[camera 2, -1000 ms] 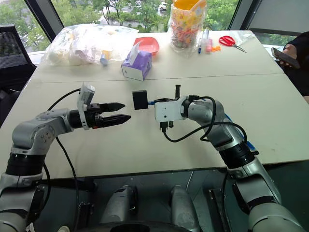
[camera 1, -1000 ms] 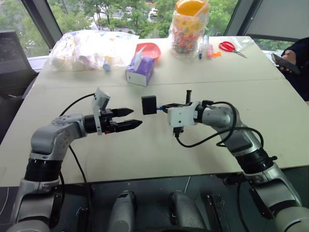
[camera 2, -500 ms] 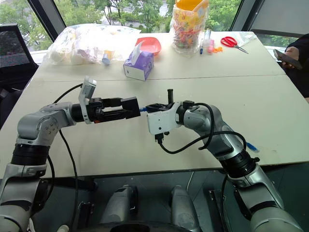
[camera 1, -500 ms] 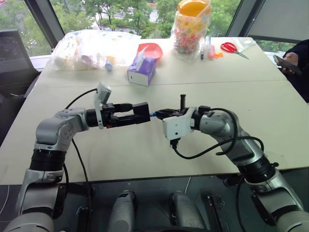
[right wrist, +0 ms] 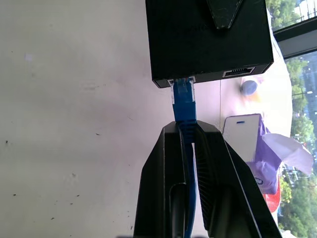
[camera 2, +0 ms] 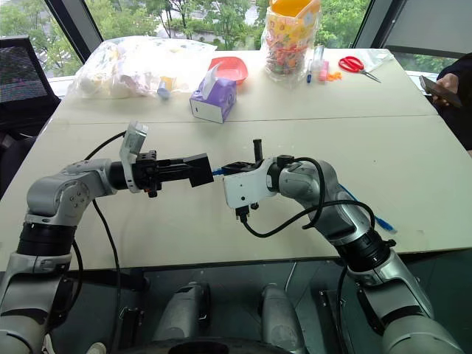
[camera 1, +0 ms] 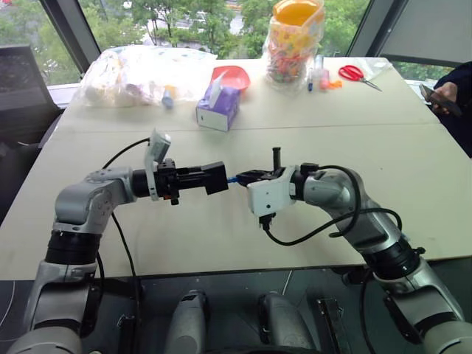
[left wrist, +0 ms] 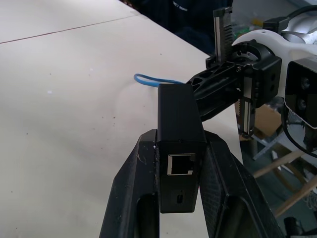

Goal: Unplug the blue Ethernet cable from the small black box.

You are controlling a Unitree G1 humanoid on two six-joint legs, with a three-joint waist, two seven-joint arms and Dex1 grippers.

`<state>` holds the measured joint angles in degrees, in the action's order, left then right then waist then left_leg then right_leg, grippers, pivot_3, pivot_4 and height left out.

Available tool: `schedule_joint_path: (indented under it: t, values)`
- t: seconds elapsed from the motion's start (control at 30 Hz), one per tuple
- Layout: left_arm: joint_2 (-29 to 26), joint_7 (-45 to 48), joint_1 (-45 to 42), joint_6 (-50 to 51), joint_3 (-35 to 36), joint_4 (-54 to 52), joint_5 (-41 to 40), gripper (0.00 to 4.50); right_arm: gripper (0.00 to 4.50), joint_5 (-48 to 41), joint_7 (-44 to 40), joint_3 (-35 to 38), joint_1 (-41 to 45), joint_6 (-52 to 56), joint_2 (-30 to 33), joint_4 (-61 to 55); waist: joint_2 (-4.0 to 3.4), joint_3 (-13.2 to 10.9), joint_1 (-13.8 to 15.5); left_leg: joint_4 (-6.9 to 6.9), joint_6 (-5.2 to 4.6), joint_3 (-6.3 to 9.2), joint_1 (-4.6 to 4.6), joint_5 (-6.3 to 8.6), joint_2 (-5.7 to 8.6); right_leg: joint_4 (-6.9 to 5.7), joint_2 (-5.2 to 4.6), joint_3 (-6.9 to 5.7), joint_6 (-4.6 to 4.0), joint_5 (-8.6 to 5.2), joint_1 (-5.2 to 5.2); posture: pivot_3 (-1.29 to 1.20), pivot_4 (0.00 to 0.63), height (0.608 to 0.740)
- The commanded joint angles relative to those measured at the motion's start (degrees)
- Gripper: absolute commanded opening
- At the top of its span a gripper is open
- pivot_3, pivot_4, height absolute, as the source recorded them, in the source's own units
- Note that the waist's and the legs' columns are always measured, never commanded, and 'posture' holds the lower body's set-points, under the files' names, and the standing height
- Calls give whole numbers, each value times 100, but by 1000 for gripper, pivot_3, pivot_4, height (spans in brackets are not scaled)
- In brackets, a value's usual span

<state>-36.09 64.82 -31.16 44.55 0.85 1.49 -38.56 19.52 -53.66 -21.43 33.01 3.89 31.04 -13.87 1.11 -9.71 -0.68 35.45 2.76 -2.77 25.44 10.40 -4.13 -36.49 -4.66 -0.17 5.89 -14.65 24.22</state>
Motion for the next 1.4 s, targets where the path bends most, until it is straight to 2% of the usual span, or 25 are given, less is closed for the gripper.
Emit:
schedule_joint_path:
  t: [0.03, 0.13, 0.2, 0.3, 0.33, 0.4, 0.5, 0.83, 0.93, 1.03, 1.4]
  values:
    - [-257, 328, 28, -117, -36, -162, 75, 493, 394, -1050, -488, 506, 364, 1319, -229, -456, 0, 0, -5, 0, 0, 0, 0, 0, 0, -1, 0, 0, 0, 0, 0, 0, 150, 735]
    - [-486, 609, -6, -170, -69, -71, 147, 493, 1608, -2154, -1187, 852, 745, 2935, -158, -471, -1, -1, -1, 0, 0, 1, 0, 0, 0, -6, 0, 0, -1, 0, 2, 0, 150, 735]
    - [-565, 737, -42, -281, -61, -12, 195, 493, 2650, -2576, -1461, 889, 929, 3522, -15, -472, 0, 0, 20, 3, 0, 1, -1, 0, -1, -9, -1, 0, -2, 0, 2, 0, 150, 735]
    - [-651, 900, -90, -374, -25, -4, 205, 493, 4106, -3285, -1642, 1024, 1316, 4606, 11, -405, 1, 0, 16, 4, 0, 2, 0, 1, -1, -8, -2, 0, -5, -2, 0, 0, 150, 735]
    - [-669, 939, -100, -390, -14, -18, 198, 493, 4439, -3532, -1657, 1090, 1437, 4952, -19, -382, 0, -1, 7, 5, -1, 2, 2, 1, -1, -8, -3, 0, -5, -2, 3, 0, 150, 735]
    - [-672, 976, -120, -426, 39, -77, 152, 493, 4439, -4026, -1692, 1180, 1650, 5700, -91, -184, 0, -1, 2, 4, -1, 2, 2, 1, -1, -13, -3, 0, -5, -2, 7, 0, 150, 735]
    - [-656, 989, -140, -458, 81, -124, 119, 493, 4439, -4401, -1551, 1202, 1817, 6220, -149, 108, 0, 0, -2, 4, -1, 2, 1, 1, -3, -20, -2, 0, -5, -2, 10, 0, 150, 735]
    - [-639, 913, -291, -149, 245, -381, -241, 493, 4439, -4730, -1093, 997, 2121, 6351, -592, 1224, 0, -1, 4, 5, -2, 1, 6, 1, -2, -23, -2, 0, -2, 0, 12, 0, 150, 735]
    - [-652, 908, -297, -148, 228, -408, -233, 493, 3640, -4811, -1103, 923, 2168, 6331, -613, 1300, 0, -1, -5, 5, -2, 2, 5, 1, -2, -29, -1, 0, 1, 1, 14, 0, 150, 735]
    - [-651, 905, -287, -151, 224, -420, -219, 493, 2120, -4902, -1110, 870, 2217, 6374, -590, 1322, 0, -1, -5, 6, -2, 2, 5, 2, -2, -48, -1, 0, 4, 2, 22, 0, 150, 735]
    - [-632, 887, -238, -191, 201, -463, -185, 493, 2120, -5116, -1105, 754, 2296, 6444, -504, 1261, 0, -1, -4, 9, -2, 2, 5, 2, -2, -54, -1, 0, 0, -1, 25, 0, 150, 735]
